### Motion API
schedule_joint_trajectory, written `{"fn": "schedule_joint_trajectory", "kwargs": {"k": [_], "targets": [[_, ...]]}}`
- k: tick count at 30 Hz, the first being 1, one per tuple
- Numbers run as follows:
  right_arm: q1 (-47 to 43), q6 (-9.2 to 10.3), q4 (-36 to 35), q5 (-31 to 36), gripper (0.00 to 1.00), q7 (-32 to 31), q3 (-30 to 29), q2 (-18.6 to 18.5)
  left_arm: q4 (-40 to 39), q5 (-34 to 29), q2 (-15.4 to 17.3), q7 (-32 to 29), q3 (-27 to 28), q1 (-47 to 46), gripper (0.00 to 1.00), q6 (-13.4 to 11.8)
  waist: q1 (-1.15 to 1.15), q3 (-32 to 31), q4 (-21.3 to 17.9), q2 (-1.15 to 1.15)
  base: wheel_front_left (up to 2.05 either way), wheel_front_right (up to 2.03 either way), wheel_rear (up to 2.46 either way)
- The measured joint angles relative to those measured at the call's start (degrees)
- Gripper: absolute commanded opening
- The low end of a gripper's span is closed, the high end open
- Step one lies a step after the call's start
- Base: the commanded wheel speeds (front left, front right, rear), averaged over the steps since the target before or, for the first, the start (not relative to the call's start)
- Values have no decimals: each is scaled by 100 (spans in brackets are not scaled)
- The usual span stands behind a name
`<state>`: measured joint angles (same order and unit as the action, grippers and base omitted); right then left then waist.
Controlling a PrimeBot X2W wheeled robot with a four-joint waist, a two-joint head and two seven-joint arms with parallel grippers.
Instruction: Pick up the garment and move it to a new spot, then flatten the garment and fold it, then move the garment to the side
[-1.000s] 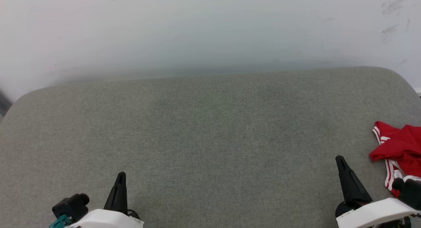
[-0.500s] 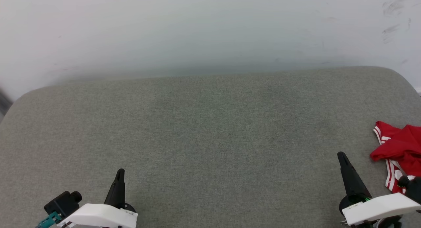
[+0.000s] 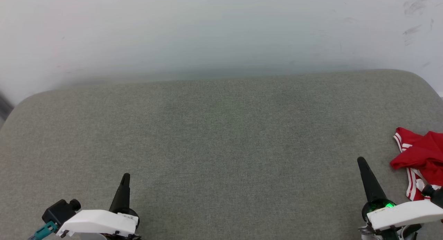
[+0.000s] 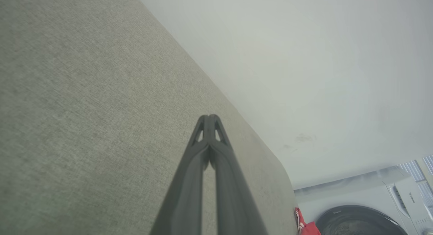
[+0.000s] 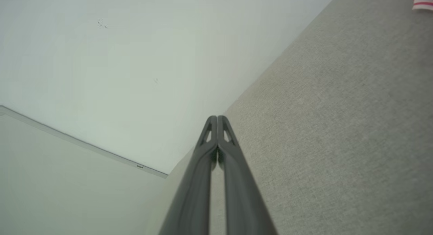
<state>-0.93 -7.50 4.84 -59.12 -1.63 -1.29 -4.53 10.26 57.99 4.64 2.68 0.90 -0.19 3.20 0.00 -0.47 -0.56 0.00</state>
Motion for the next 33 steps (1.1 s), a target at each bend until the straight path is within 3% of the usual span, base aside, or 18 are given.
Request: {"fn": "schedule_joint_trajectory", "kwargs": {"k": [33], "targets": [[353, 1, 485, -1872, 0, -149, -144, -8, 203, 1834, -92, -489, 300, -292, 0, 234, -1, 30, 26, 0, 0, 0, 0]]}}
